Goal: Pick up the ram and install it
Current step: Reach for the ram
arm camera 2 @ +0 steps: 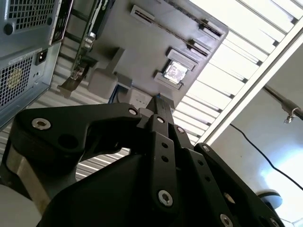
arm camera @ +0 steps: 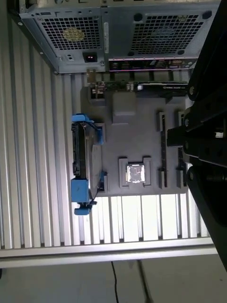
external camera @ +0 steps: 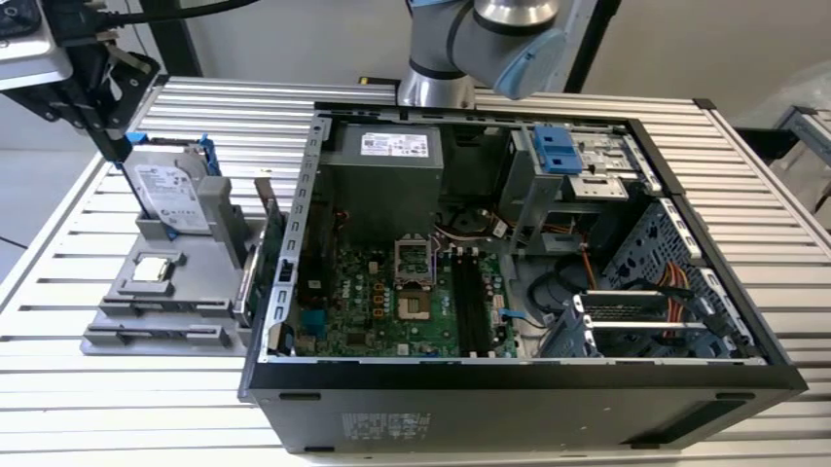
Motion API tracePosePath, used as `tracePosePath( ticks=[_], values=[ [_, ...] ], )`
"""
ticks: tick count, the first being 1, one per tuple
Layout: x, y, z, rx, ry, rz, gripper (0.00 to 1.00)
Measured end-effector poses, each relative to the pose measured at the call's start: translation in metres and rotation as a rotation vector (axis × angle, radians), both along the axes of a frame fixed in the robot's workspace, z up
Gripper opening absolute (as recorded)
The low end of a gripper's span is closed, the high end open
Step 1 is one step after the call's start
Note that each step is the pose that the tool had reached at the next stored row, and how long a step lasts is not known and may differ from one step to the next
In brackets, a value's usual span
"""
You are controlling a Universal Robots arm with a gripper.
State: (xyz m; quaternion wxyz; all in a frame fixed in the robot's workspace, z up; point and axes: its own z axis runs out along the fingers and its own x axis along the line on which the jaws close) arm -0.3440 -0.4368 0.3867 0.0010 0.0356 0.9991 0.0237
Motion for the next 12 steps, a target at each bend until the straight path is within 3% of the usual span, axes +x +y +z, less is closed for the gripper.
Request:
tracePosePath(
  ticks=[12],
  values=[
    [0.0002, -0.0133, -0.0001, 0.0000, 0.0029, 0.000, 0.00]
  ],
)
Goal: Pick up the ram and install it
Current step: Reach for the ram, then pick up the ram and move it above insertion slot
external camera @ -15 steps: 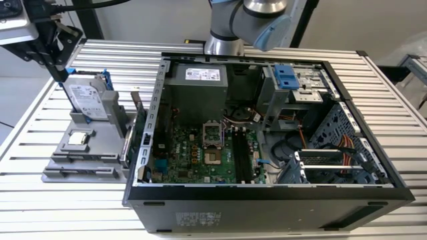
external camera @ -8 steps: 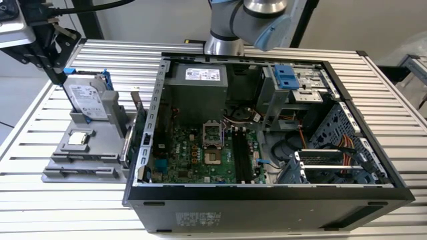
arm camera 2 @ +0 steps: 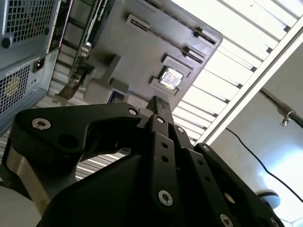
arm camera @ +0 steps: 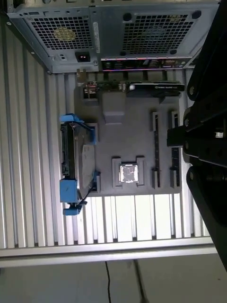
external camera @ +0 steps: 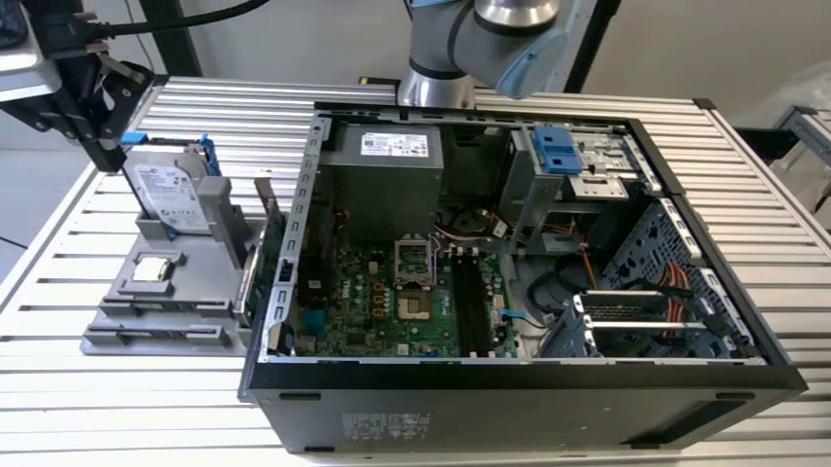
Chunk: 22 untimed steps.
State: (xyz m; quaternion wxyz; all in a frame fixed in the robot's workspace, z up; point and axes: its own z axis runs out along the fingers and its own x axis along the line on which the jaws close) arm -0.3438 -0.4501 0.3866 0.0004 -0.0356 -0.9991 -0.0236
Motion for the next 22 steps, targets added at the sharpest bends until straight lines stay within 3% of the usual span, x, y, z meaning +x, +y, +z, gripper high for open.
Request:
tracePosePath(
  ticks=[22],
  values=[
    [0.0004, -0.0252, -0.0002, 0.0000, 0.0063, 0.000, 0.00]
  ],
)
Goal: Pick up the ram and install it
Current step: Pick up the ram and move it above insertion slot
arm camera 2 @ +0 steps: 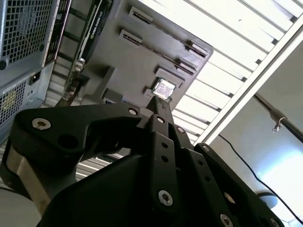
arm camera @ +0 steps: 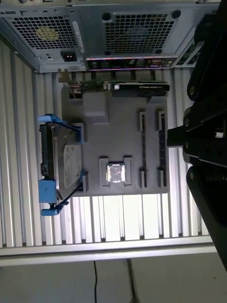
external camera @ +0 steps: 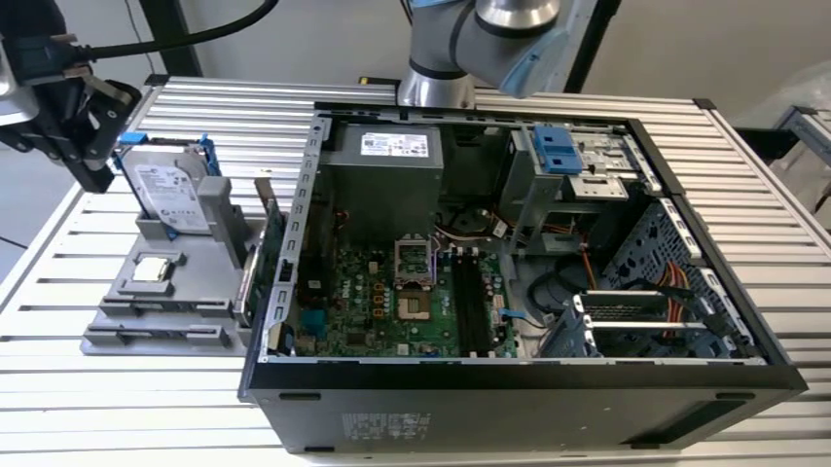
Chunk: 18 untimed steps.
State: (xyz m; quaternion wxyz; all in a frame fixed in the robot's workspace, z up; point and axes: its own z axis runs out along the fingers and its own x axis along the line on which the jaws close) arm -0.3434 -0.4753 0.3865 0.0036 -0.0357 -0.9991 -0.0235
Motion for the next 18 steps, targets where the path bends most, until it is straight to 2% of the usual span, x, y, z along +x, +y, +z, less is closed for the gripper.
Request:
tracePosePath(
  ticks=[3, 18],
  values=[
    [0.0000, -0.0040, -0.0002, 0.0000, 0.0001, 0.000, 0.00],
    [-0.0052, -0.0179, -0.0013, 0.0000, 0.0000, 0.003, 0.00]
  ],
)
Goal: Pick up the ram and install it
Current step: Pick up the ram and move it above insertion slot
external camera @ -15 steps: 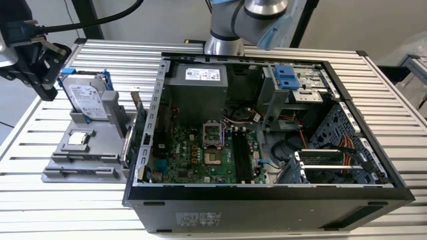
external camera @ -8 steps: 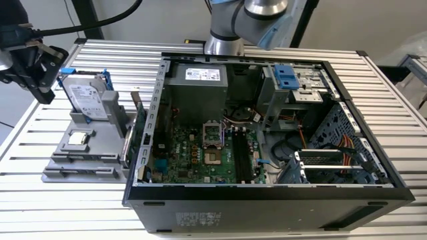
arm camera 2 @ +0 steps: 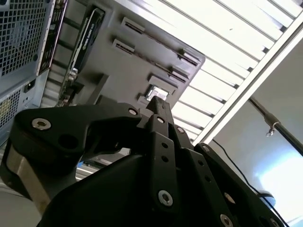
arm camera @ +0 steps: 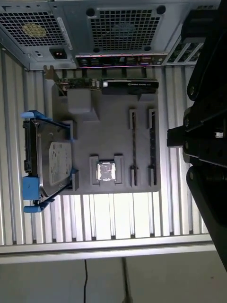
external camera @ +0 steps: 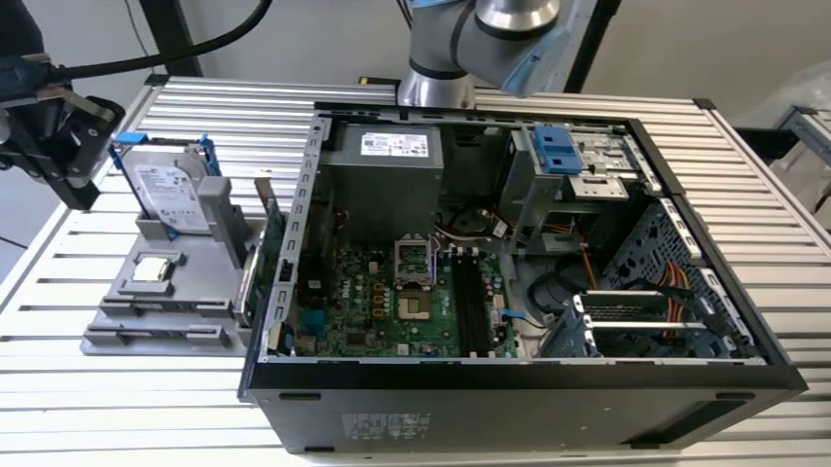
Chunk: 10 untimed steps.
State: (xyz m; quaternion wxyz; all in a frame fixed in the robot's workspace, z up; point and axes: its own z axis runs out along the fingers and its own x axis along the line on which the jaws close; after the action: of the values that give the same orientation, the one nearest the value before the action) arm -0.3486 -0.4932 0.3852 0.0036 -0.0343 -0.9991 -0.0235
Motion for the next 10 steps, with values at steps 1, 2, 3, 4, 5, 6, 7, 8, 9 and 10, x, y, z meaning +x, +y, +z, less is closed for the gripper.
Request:
tracePosePath(
  ticks=[1, 2, 3, 4, 5, 6, 7, 8, 9, 10],
  values=[
    [-0.0001, -0.0008, 0.0000, 0.0000, 0.0000, 0.000, 0.00],
    [-0.0003, -0.0016, 0.0000, 0.0000, 0.0000, 0.001, 0.00],
    [-0.0004, -0.0023, 0.0000, 0.0000, 0.0000, 0.001, 0.00],
    [-0.0004, -0.0030, 0.0000, 0.0000, -0.0001, 0.001, 0.00],
    [-0.0004, -0.0036, 0.0000, -0.0001, 0.0000, 0.001, 0.00],
    [-0.0004, -0.0042, 0.0000, -0.0001, 0.0001, 0.001, 0.00],
    [-0.0004, -0.0046, 0.0000, 0.0000, 0.0000, 0.001, 0.00],
    [-0.0005, -0.0048, 0.0000, -0.0001, 0.0000, 0.001, 0.00],
    [-0.0004, -0.0048, 0.0000, 0.0000, 0.0000, 0.001, 0.00],
    [-0.0004, -0.0048, 0.0000, 0.0000, 0.0000, 0.001, 0.00]
  ],
)
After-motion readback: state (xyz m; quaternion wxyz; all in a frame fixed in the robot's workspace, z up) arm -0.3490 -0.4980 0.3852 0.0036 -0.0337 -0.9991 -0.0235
